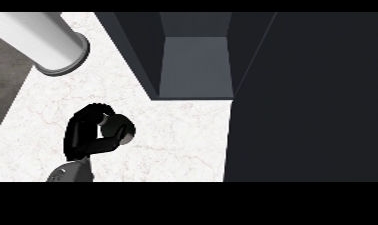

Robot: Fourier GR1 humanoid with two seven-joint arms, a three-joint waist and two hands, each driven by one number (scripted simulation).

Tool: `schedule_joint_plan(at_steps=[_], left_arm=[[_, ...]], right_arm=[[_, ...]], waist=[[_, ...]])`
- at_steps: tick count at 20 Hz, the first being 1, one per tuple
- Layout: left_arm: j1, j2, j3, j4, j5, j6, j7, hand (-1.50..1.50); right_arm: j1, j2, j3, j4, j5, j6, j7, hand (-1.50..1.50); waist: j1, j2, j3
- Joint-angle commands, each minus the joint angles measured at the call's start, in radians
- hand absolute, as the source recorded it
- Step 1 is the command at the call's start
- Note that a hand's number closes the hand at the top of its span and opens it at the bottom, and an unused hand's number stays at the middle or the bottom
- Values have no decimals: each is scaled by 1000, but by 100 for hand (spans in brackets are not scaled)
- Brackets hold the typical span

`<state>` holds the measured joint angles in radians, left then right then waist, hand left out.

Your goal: Pick up the wine, place it into the cabinet and close the cabinet

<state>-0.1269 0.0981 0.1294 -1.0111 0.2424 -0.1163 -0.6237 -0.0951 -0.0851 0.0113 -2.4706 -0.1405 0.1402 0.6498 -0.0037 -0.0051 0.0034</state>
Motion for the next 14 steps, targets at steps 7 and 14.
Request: schedule_joint_plan(at_steps=[7, 14], left_arm=[[125, 79, -17, -125, -99, 0, -131, 150], [231, 41, -79, -491, 20, -71, 88, 150]], right_arm=[[5, 18, 13, -112, -70, -21, 63, -150], [41, 21, -11, -111, -98, 4, 38, -150]], waist=[[2, 3, -4], [7, 0, -2]])
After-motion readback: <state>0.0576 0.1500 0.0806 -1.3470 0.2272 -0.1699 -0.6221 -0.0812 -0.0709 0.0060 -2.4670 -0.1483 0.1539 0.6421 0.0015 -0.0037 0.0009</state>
